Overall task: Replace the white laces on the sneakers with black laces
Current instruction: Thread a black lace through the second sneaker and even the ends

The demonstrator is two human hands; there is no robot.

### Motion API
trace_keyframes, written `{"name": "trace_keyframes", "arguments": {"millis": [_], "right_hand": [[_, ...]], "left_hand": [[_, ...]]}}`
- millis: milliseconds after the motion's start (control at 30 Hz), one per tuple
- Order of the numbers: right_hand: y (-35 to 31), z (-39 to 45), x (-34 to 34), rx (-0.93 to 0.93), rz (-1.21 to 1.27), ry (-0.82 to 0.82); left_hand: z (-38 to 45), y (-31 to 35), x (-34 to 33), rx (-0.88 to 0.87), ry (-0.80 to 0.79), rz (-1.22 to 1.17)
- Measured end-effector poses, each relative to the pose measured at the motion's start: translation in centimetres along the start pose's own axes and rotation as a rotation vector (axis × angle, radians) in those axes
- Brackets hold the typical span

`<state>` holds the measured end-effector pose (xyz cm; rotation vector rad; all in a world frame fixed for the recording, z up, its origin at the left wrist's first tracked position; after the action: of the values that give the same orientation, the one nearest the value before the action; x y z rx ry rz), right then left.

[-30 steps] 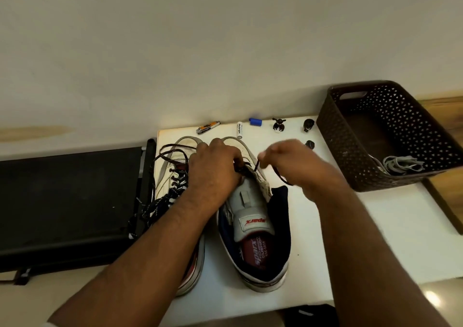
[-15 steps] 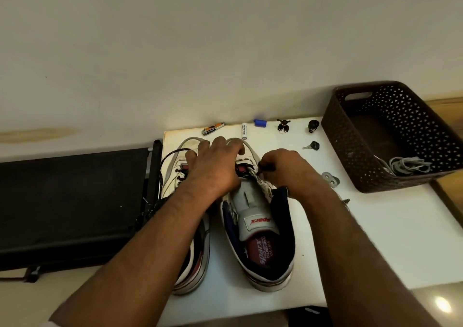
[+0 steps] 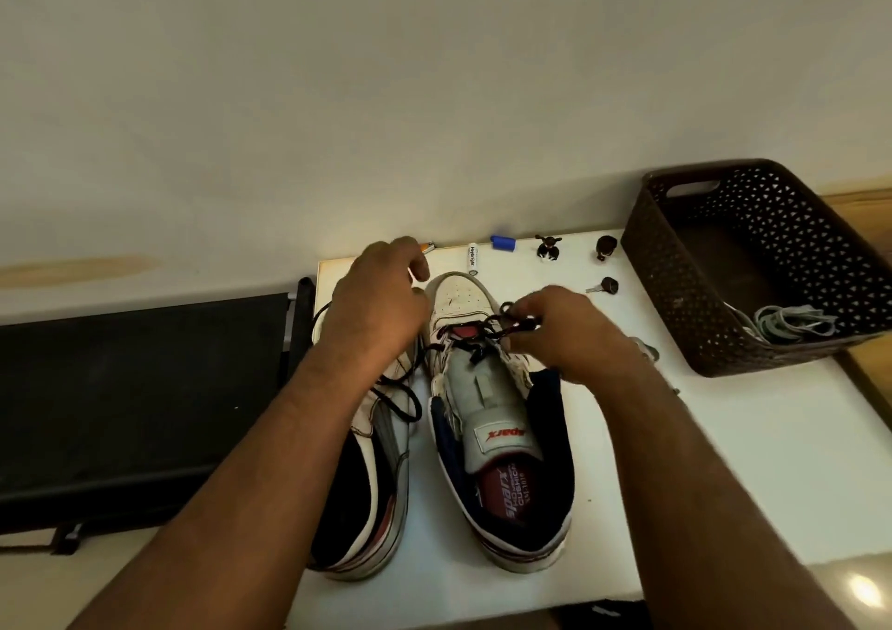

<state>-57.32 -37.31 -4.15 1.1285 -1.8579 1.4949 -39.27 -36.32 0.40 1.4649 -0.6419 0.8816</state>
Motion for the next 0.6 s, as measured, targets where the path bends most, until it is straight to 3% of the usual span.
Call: {"name": "trace_keyframes", "arguments": {"millis": [33, 100, 167, 233, 300, 467, 533, 600], "right_hand": [[-0.1, 0.0, -0.7, -0.017, -0.002, -0.06], [-0.1, 0.1, -0.4, -0.038, 0.067, -0.021], [0.5, 0.1, 2.0, -0.075, 0.234, 0.189], [1.1, -0.1, 4.1, -0.079, 0.305, 0.354], [0.6, -0.3, 3.8, -0.044, 0.214, 0.303], [0.5, 0.3, -0.5, -0.035, 0.024, -0.063], [0.7, 0.4, -0.3, -0.053, 0.029, -0.038], [0.9, 0.4, 0.2, -0.092, 0.211, 0.032]], "left_hand": [[0.0, 0.0, -0.2, 0.009, -0.048, -0.003], [-0.6, -0.1, -2.0, 0.013, -0.244, 0.069], [-1.1, -0.5, -3.5, 0.012, -0.351, 0.146], [-0.9, -0.7, -3.8, 0.007, -0.331, 0.183], [-0.7, -0.9, -3.8, 0.014, -0.307, 0.185], [-1.1, -0.5, -4.4, 0.013, -0.281, 0.205], [-1.1, -0.5, -4.5, 0.028, -0.275, 0.174], [-1.0, -0.7, -4.6, 0.072, -0.283, 0.105]]}}
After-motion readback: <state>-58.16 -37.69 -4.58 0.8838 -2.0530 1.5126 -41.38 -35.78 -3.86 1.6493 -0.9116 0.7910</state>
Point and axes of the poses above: each hand's wrist, its own z-axis towards the middle knuckle, its own x-axis out of the back of the hand, y = z × x, the point moved 7 cm from there along z, towards the middle knuckle, and after that the axes turned 3 degrees about y, right-handed, at the moved point
